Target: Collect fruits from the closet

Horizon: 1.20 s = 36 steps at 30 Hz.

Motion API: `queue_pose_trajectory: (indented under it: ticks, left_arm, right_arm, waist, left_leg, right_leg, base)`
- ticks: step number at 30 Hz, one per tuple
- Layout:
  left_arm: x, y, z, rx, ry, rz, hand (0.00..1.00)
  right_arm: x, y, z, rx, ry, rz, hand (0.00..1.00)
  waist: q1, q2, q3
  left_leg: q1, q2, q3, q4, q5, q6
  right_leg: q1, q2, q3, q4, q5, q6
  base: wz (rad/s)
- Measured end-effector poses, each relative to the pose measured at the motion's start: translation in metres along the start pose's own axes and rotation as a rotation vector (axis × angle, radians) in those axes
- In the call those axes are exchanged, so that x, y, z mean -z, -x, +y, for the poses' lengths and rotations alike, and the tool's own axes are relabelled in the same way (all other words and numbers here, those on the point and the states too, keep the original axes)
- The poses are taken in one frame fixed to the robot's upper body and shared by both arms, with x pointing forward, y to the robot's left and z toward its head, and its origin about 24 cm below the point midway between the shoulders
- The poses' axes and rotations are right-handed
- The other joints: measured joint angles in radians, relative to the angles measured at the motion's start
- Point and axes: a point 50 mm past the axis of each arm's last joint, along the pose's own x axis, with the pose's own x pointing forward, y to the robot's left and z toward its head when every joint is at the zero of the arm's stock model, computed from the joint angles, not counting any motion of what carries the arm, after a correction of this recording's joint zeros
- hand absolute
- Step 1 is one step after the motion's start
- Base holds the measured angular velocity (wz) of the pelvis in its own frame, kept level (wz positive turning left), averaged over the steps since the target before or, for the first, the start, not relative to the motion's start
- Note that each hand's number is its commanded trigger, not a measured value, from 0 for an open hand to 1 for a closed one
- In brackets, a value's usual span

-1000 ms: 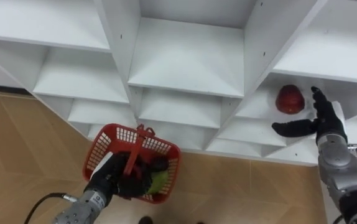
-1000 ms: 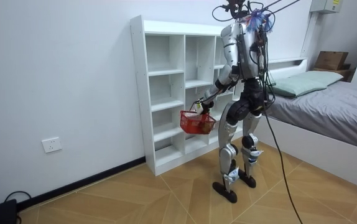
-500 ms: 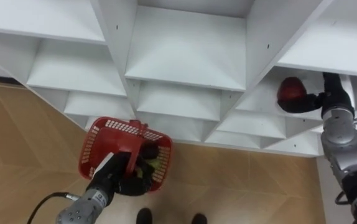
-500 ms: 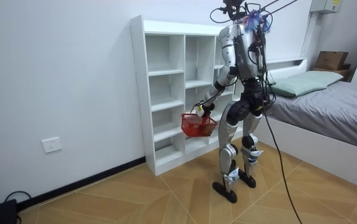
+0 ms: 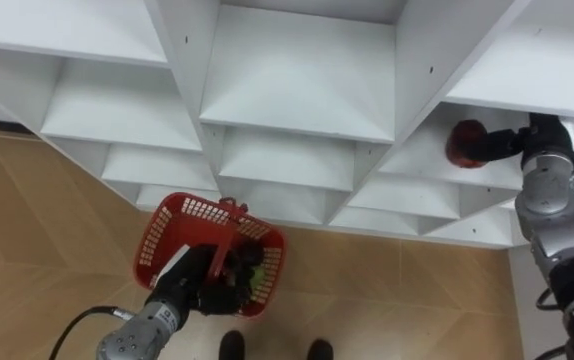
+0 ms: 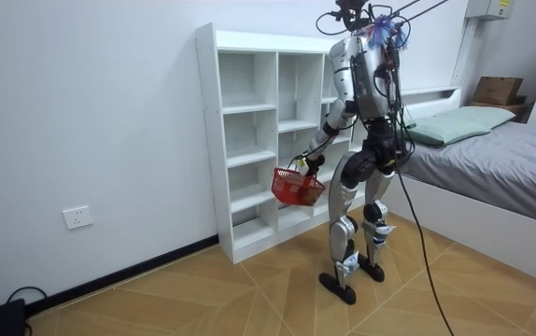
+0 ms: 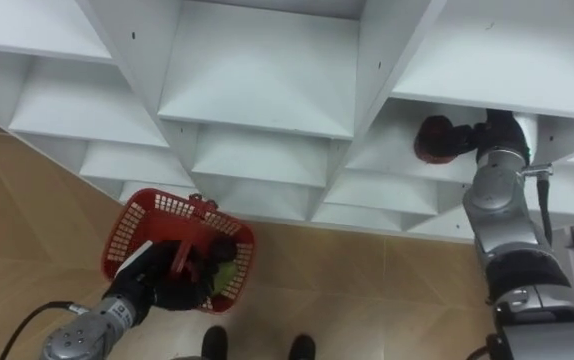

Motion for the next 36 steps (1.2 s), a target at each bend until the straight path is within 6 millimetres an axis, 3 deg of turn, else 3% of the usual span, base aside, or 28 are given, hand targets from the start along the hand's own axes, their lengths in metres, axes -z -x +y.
queue_pose_trajectory:
  ticks: [15, 24, 36]
  left_arm:
    - [-0.006, -0.005, -0.009, 0.025, -0.029, -0.011, 1.0]
    - [-0.001, -0.009, -0.014, 0.05, -0.043, 0.036, 1.0]
    - [0.001, -0.01, -0.014, 0.025, -0.045, 0.058, 1.0]
  right_arm:
    - [0.0, 0.0, 0.0, 0.004, -0.013, 0.005, 0.0]
    - [-0.003, -0.001, 0.005, -0.025, 0.034, 0.009, 0.0]
    - [-0.005, -0.003, 0.005, -0.018, 0.04, 0.024, 0.0]
  waist:
    - [0.002, 0.014, 0.0057]
    - [0.031, 0.015, 0.0055]
    - [0.035, 0.014, 0.0063]
  left_leg:
    - [-0.059, 0.002, -0.011, 0.02, 0.001, -0.001]
    - [-0.088, 0.013, 0.006, 0.021, 0.003, -0.001]
    - [-0.101, 0.005, 0.013, -0.013, 0.035, -0.005]
  right_leg:
    - [-0.048, -0.005, -0.011, 0.008, 0.003, -0.003]
    - [-0.087, -0.006, -0.006, 0.019, 0.005, -0.006]
    - [-0.116, -0.007, -0.006, 0.017, 0.015, -0.015]
  base:
    - [0.0]
    - [-0.05]
    - [0.0]
